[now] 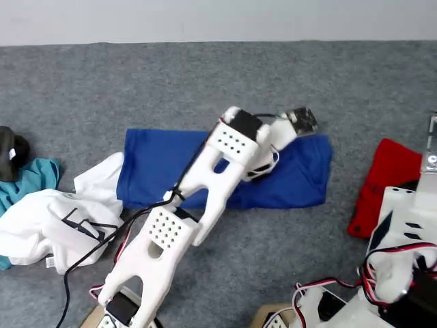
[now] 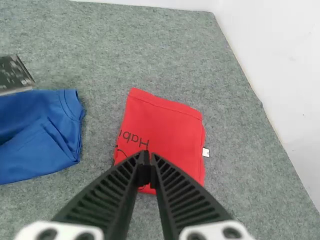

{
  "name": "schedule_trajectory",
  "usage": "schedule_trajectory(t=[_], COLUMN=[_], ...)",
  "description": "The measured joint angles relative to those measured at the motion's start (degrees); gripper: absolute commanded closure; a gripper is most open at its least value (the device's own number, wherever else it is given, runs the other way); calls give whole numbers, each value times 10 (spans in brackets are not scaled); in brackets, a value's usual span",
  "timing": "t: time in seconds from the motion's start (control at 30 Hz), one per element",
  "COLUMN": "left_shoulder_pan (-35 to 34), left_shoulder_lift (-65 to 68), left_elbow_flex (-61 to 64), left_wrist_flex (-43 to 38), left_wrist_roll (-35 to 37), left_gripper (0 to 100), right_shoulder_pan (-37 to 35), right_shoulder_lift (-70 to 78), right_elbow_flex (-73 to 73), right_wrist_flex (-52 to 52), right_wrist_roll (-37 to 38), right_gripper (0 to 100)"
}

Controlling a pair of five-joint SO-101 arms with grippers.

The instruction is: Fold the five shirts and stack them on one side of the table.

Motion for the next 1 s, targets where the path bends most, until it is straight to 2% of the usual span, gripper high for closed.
schedule_trajectory(t=[0.2, 0.47, 0.7, 1.0], left_shoulder_pan=[-20, -61, -61, -23], left_shoulder_lift=[-1, -6, -5, -5], left_elbow_flex=[73, 69, -10, -18], left_wrist_flex=[-25, -25, 0, 0], left_wrist_roll=[3, -18, -22, 4], left_gripper=[881, 881, 881, 881], right_shoulder_pan=[0, 0, 0, 0], right_shoulder_lift=[0, 0, 0, 0], right_elbow_flex=[0, 0, 0, 0], right_wrist_flex=[0, 0, 0, 0], right_wrist_roll=[0, 0, 0, 0], right_gripper=[989, 989, 989, 989])
